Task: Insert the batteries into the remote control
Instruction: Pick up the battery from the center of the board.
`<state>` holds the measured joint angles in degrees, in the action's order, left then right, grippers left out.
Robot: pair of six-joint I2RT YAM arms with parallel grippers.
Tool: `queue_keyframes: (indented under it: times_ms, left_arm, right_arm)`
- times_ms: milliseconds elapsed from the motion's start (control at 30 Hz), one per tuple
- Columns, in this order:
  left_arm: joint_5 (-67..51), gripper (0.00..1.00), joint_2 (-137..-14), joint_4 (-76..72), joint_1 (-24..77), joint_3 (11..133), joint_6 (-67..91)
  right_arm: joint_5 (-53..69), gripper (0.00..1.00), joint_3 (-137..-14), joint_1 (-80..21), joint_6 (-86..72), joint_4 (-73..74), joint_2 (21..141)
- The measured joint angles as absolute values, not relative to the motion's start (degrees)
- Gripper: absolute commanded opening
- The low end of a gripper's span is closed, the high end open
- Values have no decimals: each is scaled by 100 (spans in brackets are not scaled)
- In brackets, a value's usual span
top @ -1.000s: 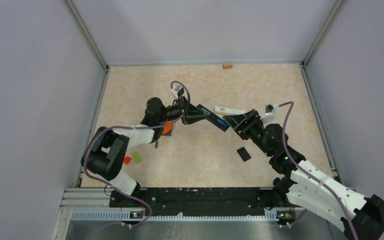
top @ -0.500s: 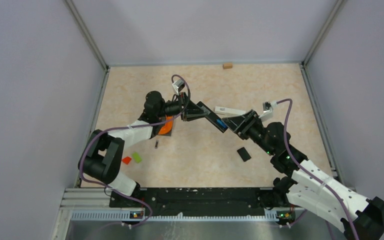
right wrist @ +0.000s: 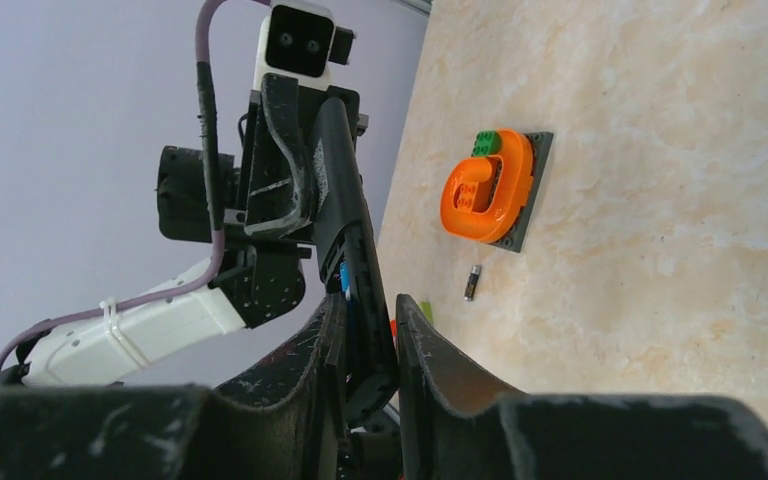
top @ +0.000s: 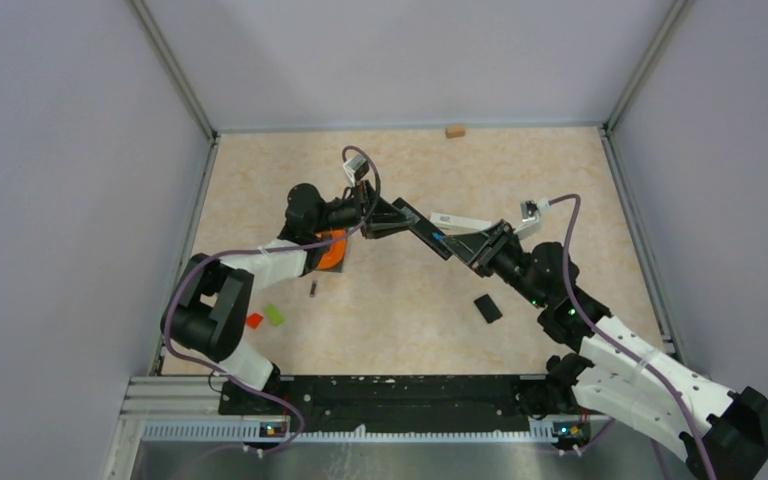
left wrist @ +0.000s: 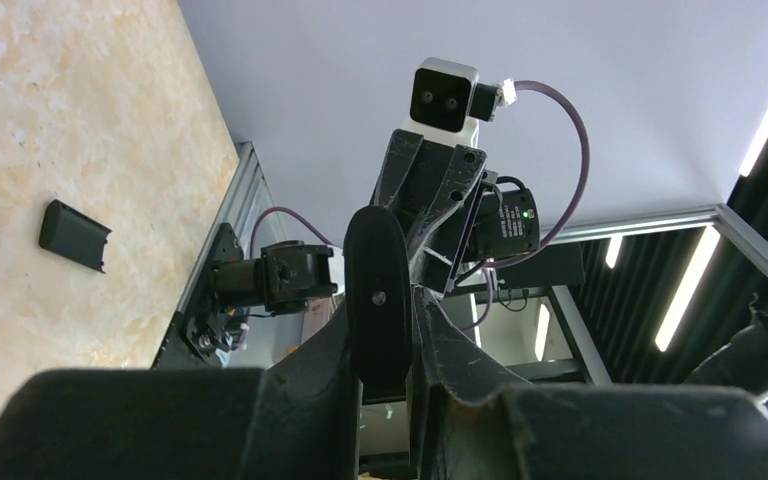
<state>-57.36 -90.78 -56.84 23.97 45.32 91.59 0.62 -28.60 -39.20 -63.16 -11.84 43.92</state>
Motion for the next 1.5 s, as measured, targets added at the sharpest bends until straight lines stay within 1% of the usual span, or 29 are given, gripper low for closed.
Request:
queue_keyframes:
  times_ms: [33, 67, 133, 167, 200, 233, 300, 333, 433, 500, 567, 633, 767, 833, 900, 1033, 1133, 1200, 1300, 1367, 1500]
  left_arm:
    - [-5747, 0, -9080, -5701, 2386, 4532, 9198]
    - [-5752, 0, -9080, -5712, 2381, 4532, 9220]
    - [-5760, 0, -9080, -5736, 2377, 4532, 9240]
    - [-5763, 0, -9080, -5741, 2377, 4532, 9240]
    - [-5763, 0, -9080, -5749, 2377, 4532, 9233]
    - [-5763, 0, -9080, -5754, 2377, 4532, 9209]
    - [-5763, 0, -9080, -5712, 2373, 4532, 9118]
    - [-5763, 0, -9078, -5651, 2366, 4532, 9028]
    - [-5763, 0, -9061, -5332, 2338, 4539, 8650]
    - [-5765, 0, -9030, -5017, 2305, 4578, 8353]
    - [-5763, 0, -8954, -4600, 2248, 4657, 8001]
    - [-5754, 0, -8809, -4101, 2154, 4751, 7603]
    - [-5487, 0, -8226, -2394, 1765, 5083, 6504]
    - [-5135, 0, -7850, -1568, 1500, 5251, 5961]
    - [-4768, 0, -7454, -934, 1232, 5354, 5568]
    - [-3892, 0, -6687, 30, 635, 5439, 5065]
    - [-3035, 0, -6309, 663, 373, 5533, 4812]
    - [-2491, 0, -6165, 1017, 290, 5647, 4657]
    - [-2027, 0, -6071, 1297, 30, 5789, 4510]
    - [-1822, 0, -6095, 1404, -220, 5902, 4462]
    - [-1688, 0, -6302, 1474, -622, 6128, 4368]
  right_arm:
    - [73, 19, -2862, -3920, -6316, -1210, 4392]
    - [78, 25, -2862, -3920, -6309, -1225, 4392]
    - [82, 45, -2864, -3920, -6302, -1234, 4392]
    - [78, 56, -2867, -3920, -6292, -1225, 4397]
    - [73, 65, -2867, -3920, -6283, -1179, 4397]
    - [49, 72, -2867, -3918, -6300, -1100, 4397]
    - [-19, 79, -2867, -3918, -6259, -937, 4388]
    - [-56, 80, -2867, -3918, -6267, -895, 4370]
    - [-189, 80, -2867, -3918, -6230, -775, 4193]
    - [-235, 79, -2871, -3916, -6180, -760, 4077]
    - [-296, 73, -2969, -3909, -6117, -655, 4047]
    - [-353, 66, -3151, -3903, -6045, -473, 4110]
    - [-596, 56, -3767, -3881, -5852, 143, 4543]
    - [-703, 53, -4123, -3876, -5717, 445, 5004]
    - [-727, 53, -4425, -3876, -5586, 572, 5577]
    - [-718, 54, -4742, -4108, -5398, 633, 6914]
    - [-775, 56, -5168, -4571, -5330, 814, 7968]
    - [-843, 56, -5579, -4899, -5312, 880, 8604]
    - [-1046, 56, -6235, -5334, -5308, 873, 9391]
    - [-1216, 53, -6700, -5553, -5304, 908, 9837]
    - [-1734, 53, -8121, -5992, -5249, 1317, 10925]
